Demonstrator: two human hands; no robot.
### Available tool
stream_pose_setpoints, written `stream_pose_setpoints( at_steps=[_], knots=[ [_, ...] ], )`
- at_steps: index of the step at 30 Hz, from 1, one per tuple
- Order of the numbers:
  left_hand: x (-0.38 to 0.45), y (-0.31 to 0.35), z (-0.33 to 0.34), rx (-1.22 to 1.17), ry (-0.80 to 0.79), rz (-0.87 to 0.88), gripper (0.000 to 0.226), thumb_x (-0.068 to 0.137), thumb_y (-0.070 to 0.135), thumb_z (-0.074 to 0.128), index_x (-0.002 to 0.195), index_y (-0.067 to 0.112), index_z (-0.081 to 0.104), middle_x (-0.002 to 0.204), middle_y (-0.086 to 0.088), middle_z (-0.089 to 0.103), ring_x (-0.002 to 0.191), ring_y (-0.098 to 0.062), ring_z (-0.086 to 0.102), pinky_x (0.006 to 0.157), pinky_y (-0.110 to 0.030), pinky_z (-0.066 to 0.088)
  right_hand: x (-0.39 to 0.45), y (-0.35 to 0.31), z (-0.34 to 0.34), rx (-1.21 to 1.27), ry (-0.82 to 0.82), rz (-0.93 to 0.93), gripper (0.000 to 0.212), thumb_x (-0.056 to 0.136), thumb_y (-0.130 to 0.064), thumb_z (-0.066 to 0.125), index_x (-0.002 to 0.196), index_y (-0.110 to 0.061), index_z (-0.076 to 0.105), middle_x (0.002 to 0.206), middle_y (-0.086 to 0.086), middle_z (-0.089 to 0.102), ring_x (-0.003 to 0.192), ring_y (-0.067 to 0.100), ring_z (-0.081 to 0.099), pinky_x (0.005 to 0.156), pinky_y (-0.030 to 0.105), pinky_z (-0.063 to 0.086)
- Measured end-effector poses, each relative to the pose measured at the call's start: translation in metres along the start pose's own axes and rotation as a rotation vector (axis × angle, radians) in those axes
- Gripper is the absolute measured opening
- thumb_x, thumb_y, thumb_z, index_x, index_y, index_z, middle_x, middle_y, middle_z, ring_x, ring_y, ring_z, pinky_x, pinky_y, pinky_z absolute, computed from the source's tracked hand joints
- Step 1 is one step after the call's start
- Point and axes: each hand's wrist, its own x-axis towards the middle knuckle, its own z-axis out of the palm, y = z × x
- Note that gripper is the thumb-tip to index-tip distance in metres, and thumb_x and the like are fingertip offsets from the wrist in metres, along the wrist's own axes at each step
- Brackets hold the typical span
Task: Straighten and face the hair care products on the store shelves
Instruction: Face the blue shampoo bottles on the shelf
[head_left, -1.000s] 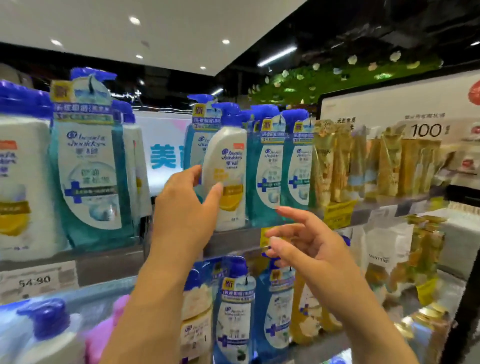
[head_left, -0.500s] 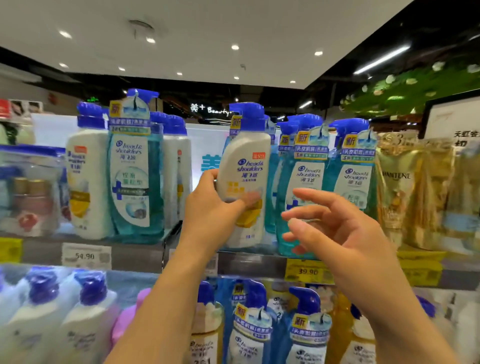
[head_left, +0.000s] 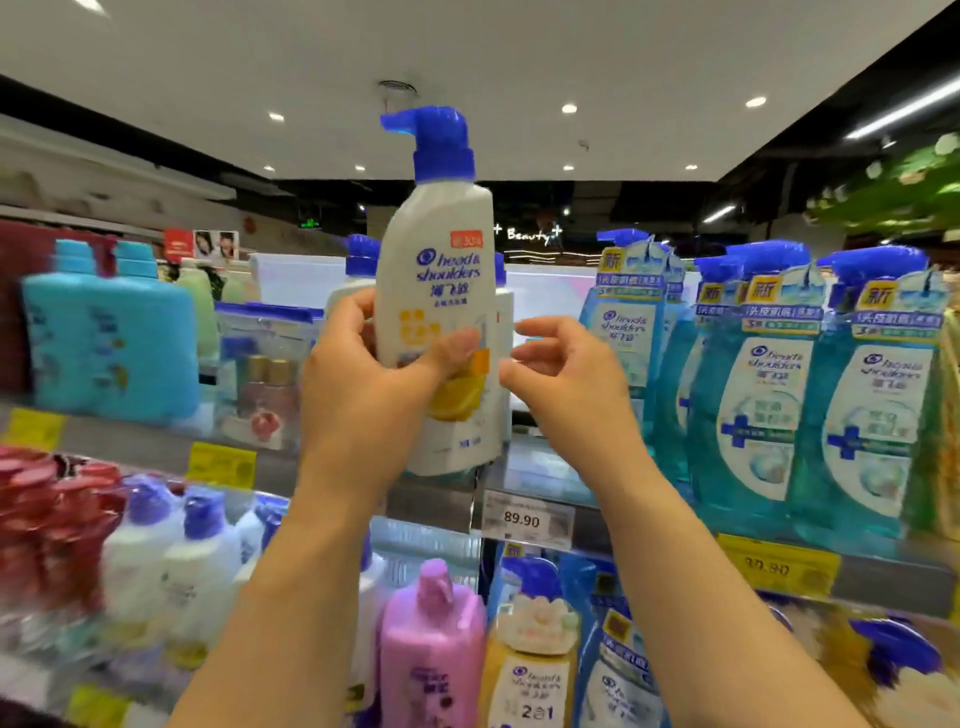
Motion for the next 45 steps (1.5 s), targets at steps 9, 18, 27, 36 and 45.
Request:
stream_pose_setpoints(
  at_steps=[9, 18, 27, 36, 45],
  knots=[
    [0.020, -0.033, -0.052, -0.021, 0.046, -0.084, 0.053, 0.059, 0.057, 0.083, 0.102, 0.031, 0.066, 0.092, 0.018, 0.076, 0.080, -0.005, 0.074, 0.066, -0.026, 0.059, 0.048, 0.004, 0.062, -0.051, 0.060, 0.031, 0.058, 0.074, -0.045, 0.086, 0.118, -0.031, 0.050, 0.094, -0.018, 0.067, 0.078, -0.006, 0.067, 0.056, 0.007, 0.050],
    [0.038, -0.055, -0.058, -0.112, -0.015, -0.112, 0.061, 0.054, 0.058, 0.086, 0.103, 0.027, 0.067, 0.091, 0.012, 0.077, 0.080, -0.011, 0.075, 0.071, -0.039, 0.060, 0.049, -0.007, 0.064, -0.103, 0.059, 0.084, 0.059, 0.067, -0.041, 0.091, 0.115, -0.022, 0.062, 0.101, -0.011, 0.073, 0.088, 0.004, 0.071, 0.077, 0.031, 0.062],
    [0.041, -0.057, -0.041, -0.186, -0.188, -0.078, 0.054, 0.062, 0.058, 0.084, 0.105, 0.032, 0.065, 0.094, 0.018, 0.076, 0.082, -0.006, 0.074, 0.062, -0.023, 0.059, 0.034, -0.027, 0.007, -0.122, 0.121, 0.080, 0.050, 0.063, -0.015, 0.094, 0.103, -0.017, 0.065, 0.088, -0.017, 0.077, 0.080, 0.002, 0.074, 0.065, 0.018, 0.059],
    [0.040, -0.066, -0.006, -0.077, -0.337, -0.072, 0.049, 0.062, 0.056, 0.080, 0.099, 0.045, 0.050, 0.090, 0.020, 0.069, 0.078, 0.003, 0.069, 0.057, -0.014, 0.051, 0.018, -0.032, -0.059, -0.360, 0.182, 0.230, 0.064, 0.063, -0.015, 0.095, 0.117, -0.019, 0.060, 0.098, -0.008, 0.077, 0.083, 0.007, 0.075, 0.076, 0.034, 0.062],
    [0.036, -0.080, 0.005, 0.055, -0.279, -0.064, 0.052, 0.075, 0.051, 0.078, 0.111, 0.036, 0.044, 0.092, 0.020, 0.060, 0.082, 0.002, 0.059, 0.057, -0.016, 0.041, 0.017, -0.029, -0.073, -0.451, 0.113, 0.197, 0.114, 0.079, -0.014, 0.085, 0.155, -0.045, 0.006, 0.114, -0.014, 0.070, 0.093, 0.001, 0.072, 0.074, 0.024, 0.059]
  ],
)
